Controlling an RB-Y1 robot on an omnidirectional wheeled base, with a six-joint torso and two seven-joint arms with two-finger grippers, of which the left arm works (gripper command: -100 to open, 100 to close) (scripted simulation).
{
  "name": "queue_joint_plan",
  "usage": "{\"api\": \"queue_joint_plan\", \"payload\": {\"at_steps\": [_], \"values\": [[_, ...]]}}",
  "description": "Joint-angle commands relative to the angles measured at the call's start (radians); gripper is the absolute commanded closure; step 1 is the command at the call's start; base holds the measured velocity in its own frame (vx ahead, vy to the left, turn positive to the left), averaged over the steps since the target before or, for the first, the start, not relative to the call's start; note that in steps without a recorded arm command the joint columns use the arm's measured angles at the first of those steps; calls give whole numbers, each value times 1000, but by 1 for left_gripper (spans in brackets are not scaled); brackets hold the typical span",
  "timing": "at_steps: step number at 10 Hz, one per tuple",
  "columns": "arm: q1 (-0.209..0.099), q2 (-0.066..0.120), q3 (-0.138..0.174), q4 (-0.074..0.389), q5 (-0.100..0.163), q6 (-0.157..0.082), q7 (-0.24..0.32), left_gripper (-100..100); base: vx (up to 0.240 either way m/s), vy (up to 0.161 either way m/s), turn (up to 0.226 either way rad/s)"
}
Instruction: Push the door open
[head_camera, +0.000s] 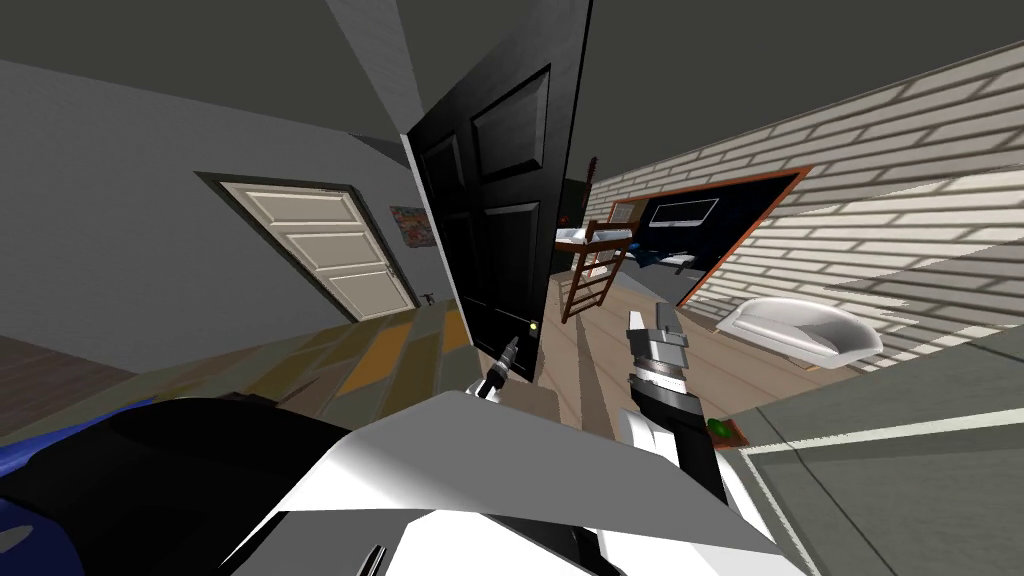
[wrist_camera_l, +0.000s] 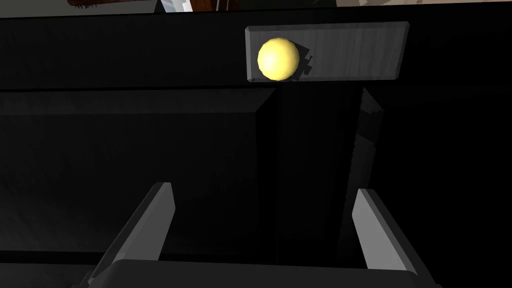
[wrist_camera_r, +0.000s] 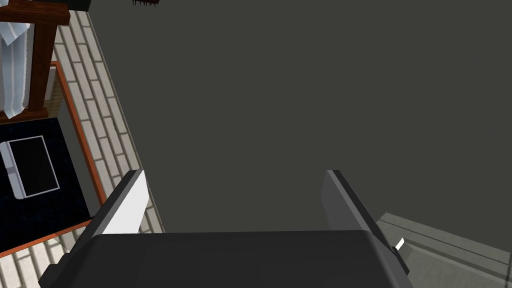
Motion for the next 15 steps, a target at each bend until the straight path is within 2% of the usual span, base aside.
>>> {"api": "queue_joint_plan", "payload": {"at_steps": [1, 2, 4, 7, 9, 10, 11, 15], "values": [[-3, 14, 3, 5, 1, -2, -5, -100, 174, 29, -6], [-1, 26, 5, 7, 2, -7, -9, -100, 220, -2, -28], [1, 29, 8, 10, 3, -15, -14, -100, 250, -69, -22], [5, 3, 13, 15, 5, -26, -21, -100, 182, -102, -20], [7, -38, 15, 18, 6, -33, -26, -100, 145, -139, -1], [17, -19, 15, 1, 5, -23, -24, -100, 38, -59, 27], [17, -19, 15, 1, 5, -23, -24, 100, -6, 9, -21], [17, -19, 15, 1, 5, -23, -24, 100, -7, 12, -7]]}}
